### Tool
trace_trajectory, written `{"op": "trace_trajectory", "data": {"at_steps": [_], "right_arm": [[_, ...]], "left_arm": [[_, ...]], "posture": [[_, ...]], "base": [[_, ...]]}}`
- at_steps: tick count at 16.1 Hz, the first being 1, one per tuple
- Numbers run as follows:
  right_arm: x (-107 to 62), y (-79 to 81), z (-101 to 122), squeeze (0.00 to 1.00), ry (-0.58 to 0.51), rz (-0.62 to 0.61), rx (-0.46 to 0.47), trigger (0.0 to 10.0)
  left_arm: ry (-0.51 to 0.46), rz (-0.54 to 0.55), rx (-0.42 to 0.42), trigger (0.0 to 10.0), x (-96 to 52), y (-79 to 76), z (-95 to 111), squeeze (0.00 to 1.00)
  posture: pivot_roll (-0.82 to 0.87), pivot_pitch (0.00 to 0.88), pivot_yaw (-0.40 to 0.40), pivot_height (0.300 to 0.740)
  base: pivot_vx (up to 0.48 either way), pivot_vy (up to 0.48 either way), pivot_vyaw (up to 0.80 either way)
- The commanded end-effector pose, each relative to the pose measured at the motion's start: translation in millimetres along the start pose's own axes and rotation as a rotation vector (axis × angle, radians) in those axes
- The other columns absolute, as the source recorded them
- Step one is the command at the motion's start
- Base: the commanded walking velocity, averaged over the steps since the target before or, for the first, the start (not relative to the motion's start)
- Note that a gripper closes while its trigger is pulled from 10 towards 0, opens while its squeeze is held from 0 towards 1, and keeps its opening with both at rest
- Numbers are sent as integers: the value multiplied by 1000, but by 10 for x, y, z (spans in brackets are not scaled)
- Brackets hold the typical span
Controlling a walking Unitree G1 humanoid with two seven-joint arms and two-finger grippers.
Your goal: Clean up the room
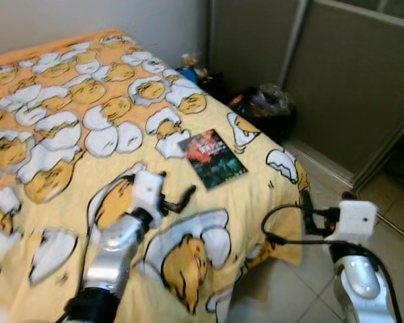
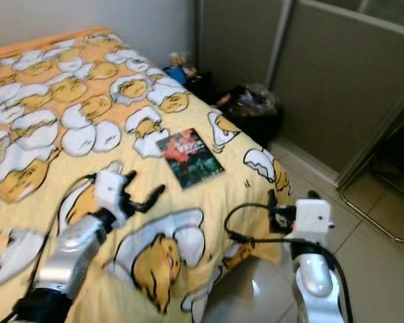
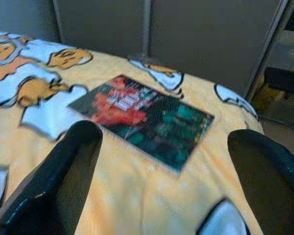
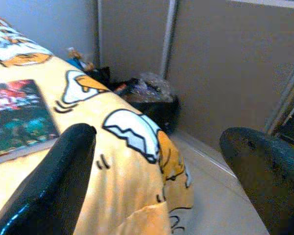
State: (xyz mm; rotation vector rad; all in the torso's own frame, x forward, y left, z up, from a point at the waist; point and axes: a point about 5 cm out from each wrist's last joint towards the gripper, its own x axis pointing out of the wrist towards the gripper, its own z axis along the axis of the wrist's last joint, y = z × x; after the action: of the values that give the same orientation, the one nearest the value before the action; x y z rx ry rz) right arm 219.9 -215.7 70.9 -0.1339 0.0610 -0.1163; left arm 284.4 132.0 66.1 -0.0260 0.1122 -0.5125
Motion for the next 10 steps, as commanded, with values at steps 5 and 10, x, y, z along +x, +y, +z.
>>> {"op": "trace_trajectory", "data": {"at_steps": [5, 10], "right_arm": [[-73, -2, 11, 0, 1, 63, 26, 10000], [-264, 134, -154, 0, 91, 202, 59, 10000]], "left_arm": [[5, -53, -6, 10000, 131, -160, 59, 0], [81, 15, -146, 10000, 563, -48, 170, 0]], "posture": [[-108, 0, 45, 740], [-127, 20, 58, 740]], "base": [[278, 0, 0], [0, 0, 0]]}}
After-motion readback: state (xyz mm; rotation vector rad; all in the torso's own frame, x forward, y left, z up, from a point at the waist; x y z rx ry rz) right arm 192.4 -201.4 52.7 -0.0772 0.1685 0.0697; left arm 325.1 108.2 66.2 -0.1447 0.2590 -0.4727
